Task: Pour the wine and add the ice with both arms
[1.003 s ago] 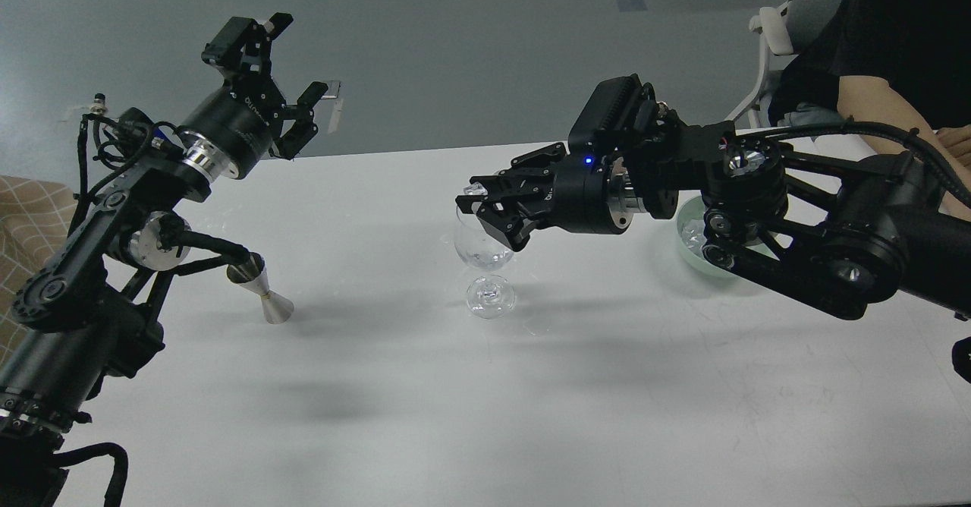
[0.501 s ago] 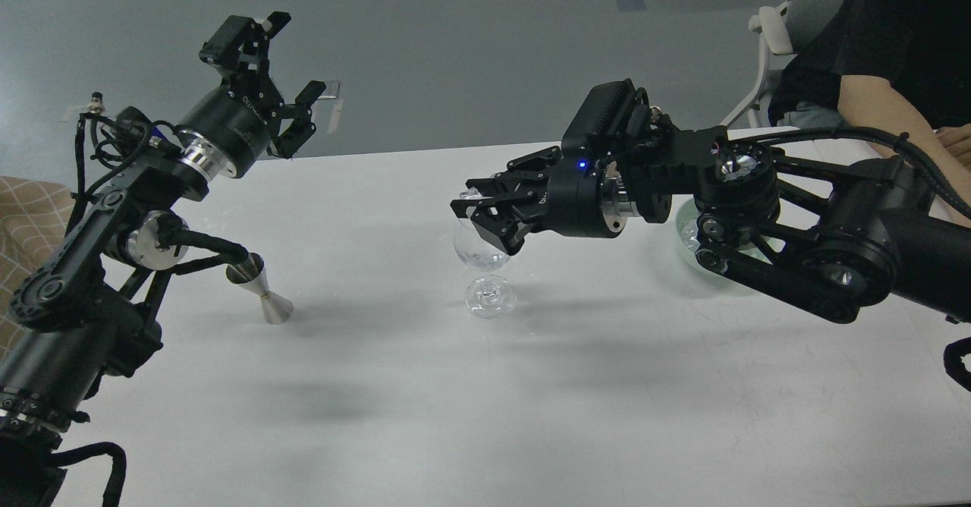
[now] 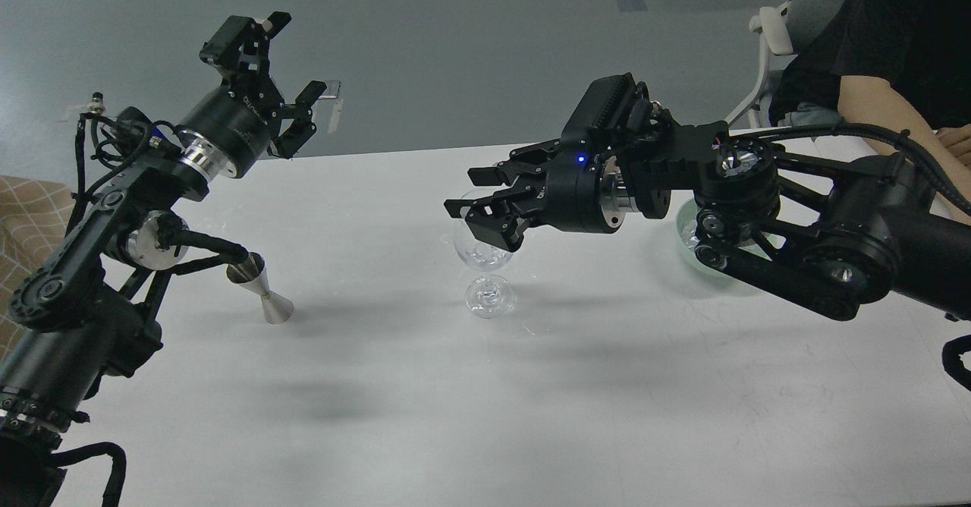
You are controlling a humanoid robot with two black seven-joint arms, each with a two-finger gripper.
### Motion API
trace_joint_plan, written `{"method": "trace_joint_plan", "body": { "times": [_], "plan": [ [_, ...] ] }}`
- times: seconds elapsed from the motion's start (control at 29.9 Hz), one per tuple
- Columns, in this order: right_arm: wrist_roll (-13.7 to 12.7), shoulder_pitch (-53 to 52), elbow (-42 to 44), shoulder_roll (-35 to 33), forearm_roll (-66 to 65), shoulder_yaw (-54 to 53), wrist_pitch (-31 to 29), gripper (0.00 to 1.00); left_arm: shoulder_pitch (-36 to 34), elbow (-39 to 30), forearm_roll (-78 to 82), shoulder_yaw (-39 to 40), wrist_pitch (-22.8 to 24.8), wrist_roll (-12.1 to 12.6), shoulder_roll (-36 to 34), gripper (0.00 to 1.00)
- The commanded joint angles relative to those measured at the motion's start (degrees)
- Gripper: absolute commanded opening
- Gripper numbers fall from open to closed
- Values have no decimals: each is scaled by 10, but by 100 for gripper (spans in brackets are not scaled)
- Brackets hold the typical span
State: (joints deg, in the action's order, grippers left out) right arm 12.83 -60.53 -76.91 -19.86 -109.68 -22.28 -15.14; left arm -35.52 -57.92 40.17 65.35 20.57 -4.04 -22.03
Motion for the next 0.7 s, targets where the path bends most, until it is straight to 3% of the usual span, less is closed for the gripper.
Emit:
{"method": "trace_joint_plan", "body": {
  "times": [0.0,0.2,0.47,0.67],
  "plan": [
    [-1,5,6,1,5,-50,5,97,0,1,-1,0,0,-1,0,98],
    [-1,23,60,18,60,-154,6,100,0,5,-5,11,0,-1,1,98],
    [-1,7,229,80,160,-300,6,100,-14,20,-9,21,1,-3,1,98],
    [-3,-40,340,108,242,-334,8,100,-26,46,-47,22,-2,-37,3,98]
  ]
}}
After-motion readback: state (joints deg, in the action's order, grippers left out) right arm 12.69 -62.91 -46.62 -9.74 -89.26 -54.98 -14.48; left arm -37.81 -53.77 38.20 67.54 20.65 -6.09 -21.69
